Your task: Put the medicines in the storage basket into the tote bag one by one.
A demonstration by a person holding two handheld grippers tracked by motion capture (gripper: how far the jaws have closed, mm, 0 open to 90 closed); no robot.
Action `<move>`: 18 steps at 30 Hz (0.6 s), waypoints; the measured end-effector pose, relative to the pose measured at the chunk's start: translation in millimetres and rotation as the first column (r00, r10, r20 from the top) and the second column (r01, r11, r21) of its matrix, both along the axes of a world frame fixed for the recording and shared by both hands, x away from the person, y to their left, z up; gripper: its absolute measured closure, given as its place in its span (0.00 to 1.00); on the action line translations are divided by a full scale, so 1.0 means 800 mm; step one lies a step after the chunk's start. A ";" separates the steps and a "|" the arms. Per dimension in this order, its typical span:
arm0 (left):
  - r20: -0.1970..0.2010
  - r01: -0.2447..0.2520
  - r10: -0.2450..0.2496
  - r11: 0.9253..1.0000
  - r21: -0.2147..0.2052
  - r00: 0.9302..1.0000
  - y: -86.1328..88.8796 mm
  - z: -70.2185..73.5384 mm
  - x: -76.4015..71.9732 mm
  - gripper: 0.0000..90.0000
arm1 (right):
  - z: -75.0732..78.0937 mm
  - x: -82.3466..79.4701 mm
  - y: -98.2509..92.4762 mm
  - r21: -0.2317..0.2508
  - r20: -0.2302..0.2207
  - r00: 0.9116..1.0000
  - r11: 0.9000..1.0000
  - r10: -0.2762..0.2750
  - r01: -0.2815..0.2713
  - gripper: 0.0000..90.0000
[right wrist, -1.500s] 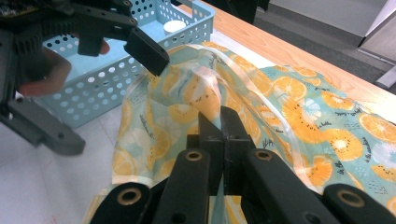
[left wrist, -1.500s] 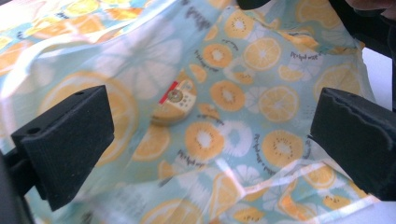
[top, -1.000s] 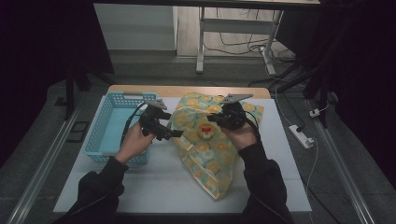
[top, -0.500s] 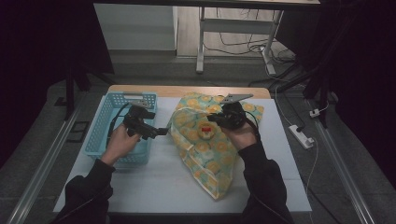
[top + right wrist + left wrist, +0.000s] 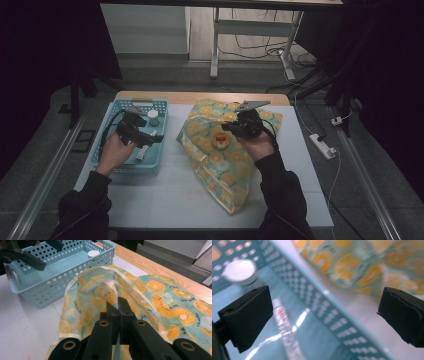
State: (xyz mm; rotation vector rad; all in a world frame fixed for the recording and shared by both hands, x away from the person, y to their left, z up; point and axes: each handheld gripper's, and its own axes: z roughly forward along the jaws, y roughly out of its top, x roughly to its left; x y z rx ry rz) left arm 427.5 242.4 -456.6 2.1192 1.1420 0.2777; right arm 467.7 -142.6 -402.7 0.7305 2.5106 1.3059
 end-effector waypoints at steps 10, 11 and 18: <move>-0.101 -0.037 0.042 0.998 0.046 0.994 0.024 -0.035 0.018 0.00 | -0.001 0.000 0.001 -0.005 -0.001 1.000 1.000 0.002 -0.002 1.00; -0.114 -0.040 0.045 0.998 0.051 0.992 0.024 -0.038 0.020 0.00 | -0.001 0.000 0.001 -0.004 -0.003 1.000 1.000 0.003 -0.003 1.00; -0.187 -0.030 0.053 0.992 0.125 0.981 0.022 -0.057 0.032 0.00 | -0.001 0.000 0.002 -0.006 -0.005 1.000 1.000 0.004 -0.004 1.00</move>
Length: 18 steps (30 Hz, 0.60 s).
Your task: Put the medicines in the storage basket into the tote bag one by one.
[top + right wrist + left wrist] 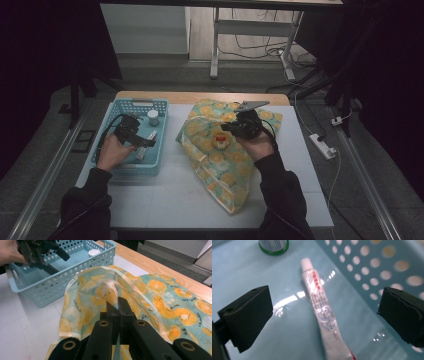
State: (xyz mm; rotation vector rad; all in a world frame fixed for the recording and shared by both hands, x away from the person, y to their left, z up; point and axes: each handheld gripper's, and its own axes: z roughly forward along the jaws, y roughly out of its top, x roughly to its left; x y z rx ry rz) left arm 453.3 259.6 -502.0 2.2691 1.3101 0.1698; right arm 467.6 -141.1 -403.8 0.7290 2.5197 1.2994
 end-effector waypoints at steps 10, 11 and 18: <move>-0.064 -0.004 0.012 0.990 0.138 0.998 -0.014 -0.014 0.006 0.06 | 0.000 -0.001 0.001 -0.004 0.002 1.000 1.000 0.005 -0.005 1.00; -0.065 -0.005 0.015 0.990 0.143 0.998 -0.014 -0.014 0.006 0.09 | 0.000 -0.001 0.001 -0.003 0.002 1.000 1.000 0.006 -0.006 1.00; -0.080 -0.010 0.022 0.989 0.149 0.997 -0.016 -0.015 0.005 0.37 | 0.000 -0.001 0.001 -0.004 0.002 1.000 1.000 0.006 -0.006 1.00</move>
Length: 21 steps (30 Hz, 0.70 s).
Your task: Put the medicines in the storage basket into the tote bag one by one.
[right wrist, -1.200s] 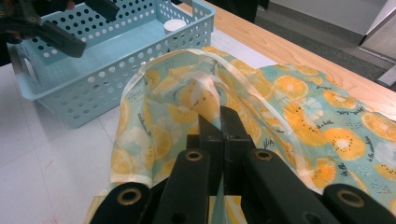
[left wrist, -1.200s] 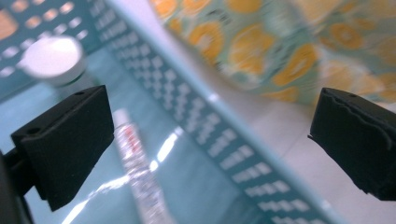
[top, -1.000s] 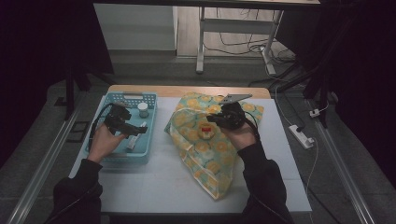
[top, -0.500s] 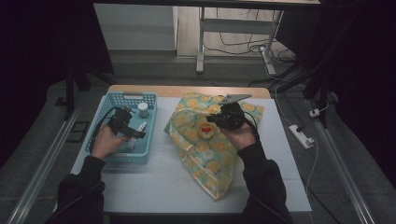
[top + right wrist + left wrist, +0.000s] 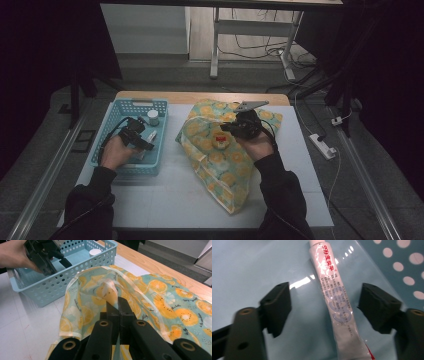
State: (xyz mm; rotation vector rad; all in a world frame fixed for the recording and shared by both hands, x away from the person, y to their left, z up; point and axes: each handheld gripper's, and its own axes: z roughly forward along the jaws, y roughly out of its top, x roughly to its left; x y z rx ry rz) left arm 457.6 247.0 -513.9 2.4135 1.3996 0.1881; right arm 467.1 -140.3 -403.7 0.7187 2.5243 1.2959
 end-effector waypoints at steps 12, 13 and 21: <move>-0.027 -0.009 0.009 1.000 -0.025 1.000 0.000 0.001 -0.001 0.78 | 0.000 0.000 0.000 0.001 0.000 1.000 1.000 0.000 0.000 1.00; -0.029 -0.013 0.012 1.000 -0.026 1.000 -0.001 0.001 -0.001 0.78 | 0.000 0.000 0.000 0.001 0.000 1.000 1.000 -0.001 0.001 1.00; -0.022 -0.045 0.044 0.999 -0.030 0.999 0.002 0.005 -0.002 0.79 | 0.001 0.000 -0.001 0.004 -0.001 1.000 1.000 -0.002 0.002 1.00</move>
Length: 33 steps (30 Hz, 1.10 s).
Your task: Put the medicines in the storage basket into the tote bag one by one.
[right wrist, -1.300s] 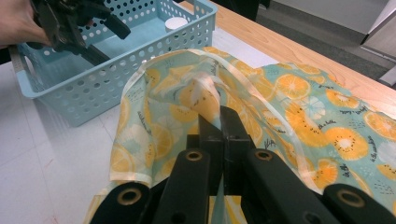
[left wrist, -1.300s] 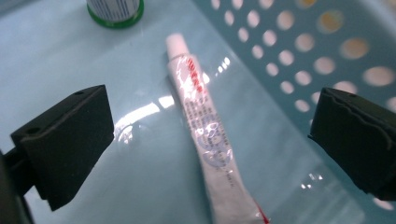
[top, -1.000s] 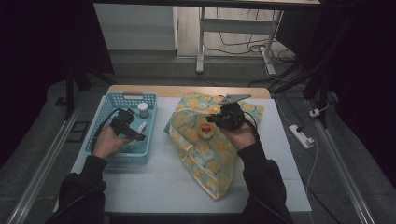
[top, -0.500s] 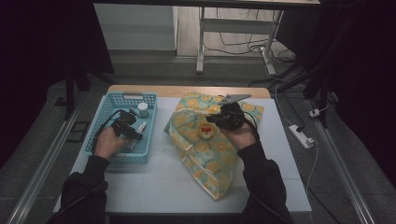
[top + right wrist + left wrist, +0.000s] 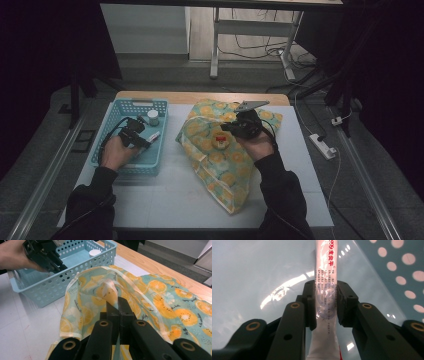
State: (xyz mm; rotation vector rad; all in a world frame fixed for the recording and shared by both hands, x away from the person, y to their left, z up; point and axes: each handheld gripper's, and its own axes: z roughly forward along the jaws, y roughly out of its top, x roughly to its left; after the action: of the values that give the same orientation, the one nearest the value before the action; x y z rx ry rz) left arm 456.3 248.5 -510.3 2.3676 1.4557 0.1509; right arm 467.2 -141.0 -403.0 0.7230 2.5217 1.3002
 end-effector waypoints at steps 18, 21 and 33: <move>0.141 0.010 0.013 0.986 -0.165 0.990 0.018 0.040 -0.016 0.79 | 0.001 0.000 -0.002 0.007 0.006 1.000 1.000 -0.005 0.005 1.00; 0.159 0.023 0.007 0.983 -0.181 0.987 0.020 0.049 -0.021 0.79 | 0.001 0.000 -0.001 0.007 0.005 1.000 1.000 -0.005 0.005 1.00; 0.208 0.090 -0.044 0.972 -0.219 0.977 0.010 0.077 -0.039 0.79 | 0.002 -0.001 -0.001 0.009 0.009 1.000 1.000 -0.002 0.002 1.00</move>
State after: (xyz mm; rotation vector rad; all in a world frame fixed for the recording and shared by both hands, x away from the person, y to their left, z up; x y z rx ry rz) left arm 425.4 256.3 -448.3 2.1450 1.2267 0.1913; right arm 466.6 -141.5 -401.7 0.7198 2.5096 1.3122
